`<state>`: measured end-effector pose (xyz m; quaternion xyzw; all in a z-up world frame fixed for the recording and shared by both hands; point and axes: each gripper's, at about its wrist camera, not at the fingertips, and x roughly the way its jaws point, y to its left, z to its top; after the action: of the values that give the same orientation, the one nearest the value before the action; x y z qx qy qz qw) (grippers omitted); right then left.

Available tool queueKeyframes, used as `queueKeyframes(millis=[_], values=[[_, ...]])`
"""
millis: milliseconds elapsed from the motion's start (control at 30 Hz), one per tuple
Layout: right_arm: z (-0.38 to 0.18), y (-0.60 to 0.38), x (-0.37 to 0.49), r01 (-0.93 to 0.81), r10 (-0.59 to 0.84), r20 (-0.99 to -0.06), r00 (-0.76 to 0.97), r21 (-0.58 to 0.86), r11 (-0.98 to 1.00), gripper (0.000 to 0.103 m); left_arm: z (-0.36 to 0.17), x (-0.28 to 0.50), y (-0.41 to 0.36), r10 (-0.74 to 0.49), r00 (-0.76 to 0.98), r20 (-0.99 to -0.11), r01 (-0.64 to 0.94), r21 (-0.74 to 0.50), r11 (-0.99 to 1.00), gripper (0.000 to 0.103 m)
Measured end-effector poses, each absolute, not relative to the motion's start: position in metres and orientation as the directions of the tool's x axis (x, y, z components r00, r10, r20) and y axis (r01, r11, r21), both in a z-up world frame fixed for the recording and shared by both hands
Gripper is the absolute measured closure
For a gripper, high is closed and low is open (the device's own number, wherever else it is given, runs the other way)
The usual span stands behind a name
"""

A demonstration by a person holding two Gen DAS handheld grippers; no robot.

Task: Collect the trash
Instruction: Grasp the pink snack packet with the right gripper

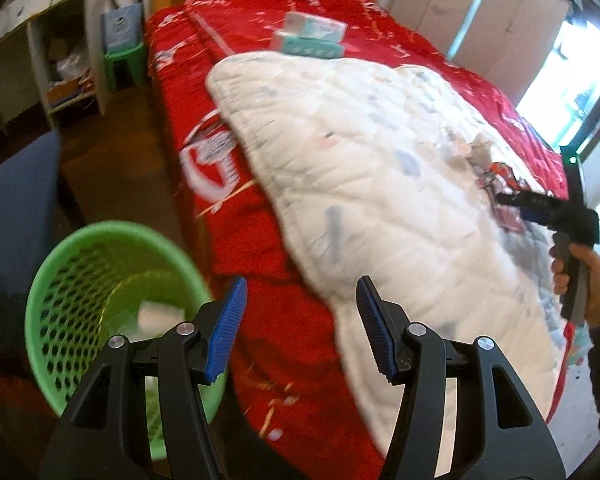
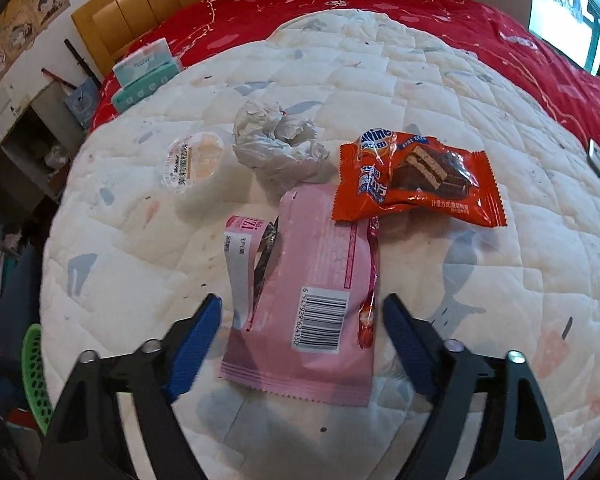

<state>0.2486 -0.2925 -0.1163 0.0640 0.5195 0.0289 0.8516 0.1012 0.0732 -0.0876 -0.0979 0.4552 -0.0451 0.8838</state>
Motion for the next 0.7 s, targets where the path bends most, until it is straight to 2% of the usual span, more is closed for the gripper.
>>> queueKeyframes(millis=[133, 267, 333, 400, 700], values=[[-0.117, -0.293, 0.247, 0.011, 0.085, -0.883, 0.462, 0.102, 0.995, 0.045, -0.076, 0.130, 0.045, -0.192, 0.600, -0.777, 0.058, -0.197, 0.979, 0.046], [-0.111, -0.300, 0.239, 0.004, 0.100, -0.876, 0.471, 0.116, 0.993, 0.048, -0.066, 0.162, 0.016, -0.227, 0.605, -0.763, 0.125, -0.191, 0.974, 0.046], [-0.108, -0.304, 0.231, -0.002, 0.111, -0.871, 0.478, 0.125, 0.992, 0.055, -0.062, 0.178, -0.001, -0.245, 0.604, -0.759, 0.162, -0.184, 0.969, 0.043], [-0.106, -0.307, 0.224, -0.008, 0.118, -0.871, 0.476, 0.130, 0.991, 0.056, -0.060, 0.189, -0.014, -0.253, 0.606, -0.754, 0.187, -0.174, 0.967, 0.037], [-0.098, -0.319, 0.196, -0.036, 0.137, -0.864, 0.484, 0.136, 0.990, 0.056, -0.066, 0.248, -0.079, -0.300, 0.577, -0.759, 0.277, -0.164, 0.947, 0.037]])
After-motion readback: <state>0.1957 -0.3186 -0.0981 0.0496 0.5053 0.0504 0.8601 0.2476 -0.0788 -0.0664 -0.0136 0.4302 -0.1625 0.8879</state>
